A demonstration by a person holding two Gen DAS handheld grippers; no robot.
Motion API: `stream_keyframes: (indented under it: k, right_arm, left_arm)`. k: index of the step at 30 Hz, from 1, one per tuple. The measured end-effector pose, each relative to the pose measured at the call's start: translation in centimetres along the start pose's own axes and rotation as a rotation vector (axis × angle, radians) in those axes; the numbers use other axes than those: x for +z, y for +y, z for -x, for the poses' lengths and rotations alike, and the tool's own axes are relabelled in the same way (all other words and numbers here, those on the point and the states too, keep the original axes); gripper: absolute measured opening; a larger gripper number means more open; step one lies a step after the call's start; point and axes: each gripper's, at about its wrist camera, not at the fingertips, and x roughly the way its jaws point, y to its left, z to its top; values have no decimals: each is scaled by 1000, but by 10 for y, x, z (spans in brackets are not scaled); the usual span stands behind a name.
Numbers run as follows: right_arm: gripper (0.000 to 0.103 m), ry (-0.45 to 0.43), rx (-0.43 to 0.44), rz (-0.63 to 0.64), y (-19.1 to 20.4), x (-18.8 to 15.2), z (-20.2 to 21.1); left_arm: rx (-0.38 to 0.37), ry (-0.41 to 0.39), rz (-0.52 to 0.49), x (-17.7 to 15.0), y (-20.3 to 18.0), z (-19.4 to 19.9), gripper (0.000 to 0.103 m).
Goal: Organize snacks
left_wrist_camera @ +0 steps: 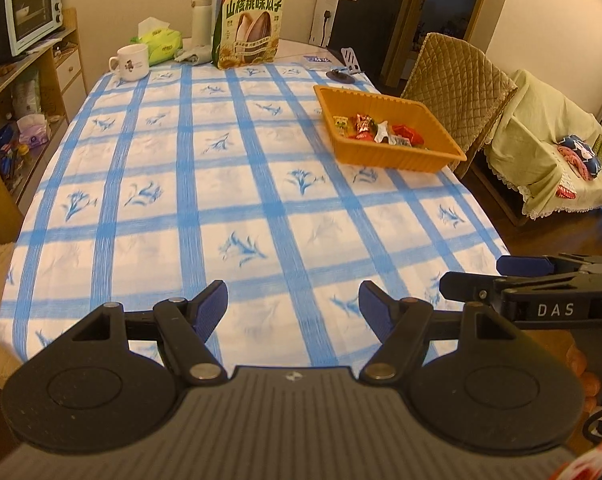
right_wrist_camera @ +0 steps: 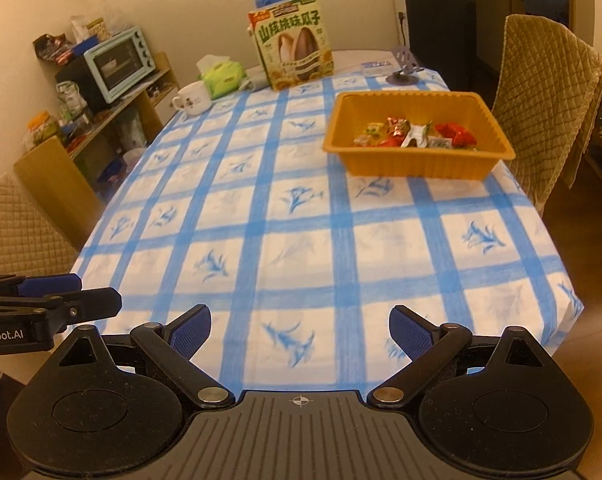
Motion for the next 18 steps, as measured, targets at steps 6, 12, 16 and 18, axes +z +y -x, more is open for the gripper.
stream_keyframes:
  k: [6,12,16,18]
  right_arm:
    - [95,11,12,12,11,-9,2]
    - [95,17,23,31,18,-10,3]
    - [95,16,28,37,20,-9,2]
    - [95,16,27,38,21,-9,2]
  left_arm:
    - [4,7,8,-11,4,7,71]
    - [9,6,16,-14,6,10,71]
    - [9,3,17,-14,6,11,71]
    - [9,4,16,-14,6,11,71]
